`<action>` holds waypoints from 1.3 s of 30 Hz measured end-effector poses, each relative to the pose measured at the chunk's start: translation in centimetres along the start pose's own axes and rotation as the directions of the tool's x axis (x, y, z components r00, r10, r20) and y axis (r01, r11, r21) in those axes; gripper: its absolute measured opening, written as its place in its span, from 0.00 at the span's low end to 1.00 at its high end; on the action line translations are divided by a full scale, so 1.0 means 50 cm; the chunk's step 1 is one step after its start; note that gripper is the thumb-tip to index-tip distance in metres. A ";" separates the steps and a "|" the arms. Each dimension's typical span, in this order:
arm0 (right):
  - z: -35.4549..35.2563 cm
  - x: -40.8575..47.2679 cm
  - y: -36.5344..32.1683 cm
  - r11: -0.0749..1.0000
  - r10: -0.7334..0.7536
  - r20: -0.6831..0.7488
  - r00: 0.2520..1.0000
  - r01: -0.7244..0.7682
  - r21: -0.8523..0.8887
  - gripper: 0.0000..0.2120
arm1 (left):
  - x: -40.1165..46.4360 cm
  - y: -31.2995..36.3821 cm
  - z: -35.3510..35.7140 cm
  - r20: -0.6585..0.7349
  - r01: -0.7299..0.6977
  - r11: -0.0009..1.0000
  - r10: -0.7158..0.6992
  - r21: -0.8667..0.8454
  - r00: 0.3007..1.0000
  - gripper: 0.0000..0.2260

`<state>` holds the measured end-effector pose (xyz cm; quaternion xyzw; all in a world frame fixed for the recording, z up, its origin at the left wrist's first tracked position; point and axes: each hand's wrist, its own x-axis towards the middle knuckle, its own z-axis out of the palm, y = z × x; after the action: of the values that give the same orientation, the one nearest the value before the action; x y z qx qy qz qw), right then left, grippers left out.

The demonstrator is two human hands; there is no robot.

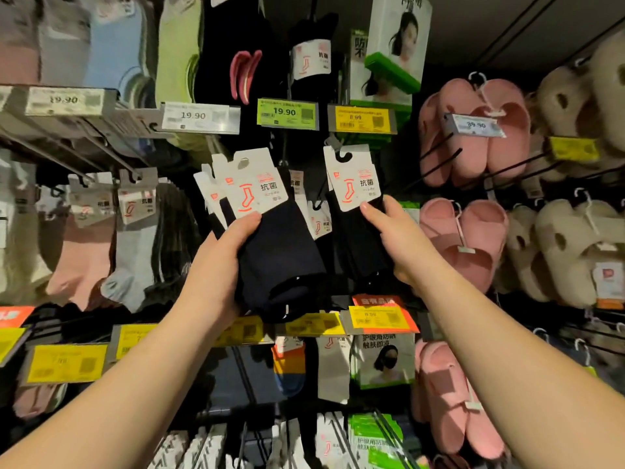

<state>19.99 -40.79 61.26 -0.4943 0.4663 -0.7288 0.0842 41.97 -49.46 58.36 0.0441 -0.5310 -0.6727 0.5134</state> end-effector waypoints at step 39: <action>-0.001 0.093 0.007 0.977 0.212 -0.042 0.976 -0.212 0.005 0.06 | -0.003 0.004 0.050 0.092 0.018 1.000 -0.019 0.007 0.996 0.13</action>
<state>17.51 -43.67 64.01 -0.4260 0.5180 -0.7261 0.1517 40.65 -47.69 59.50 0.0196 -0.5559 -0.6770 0.4819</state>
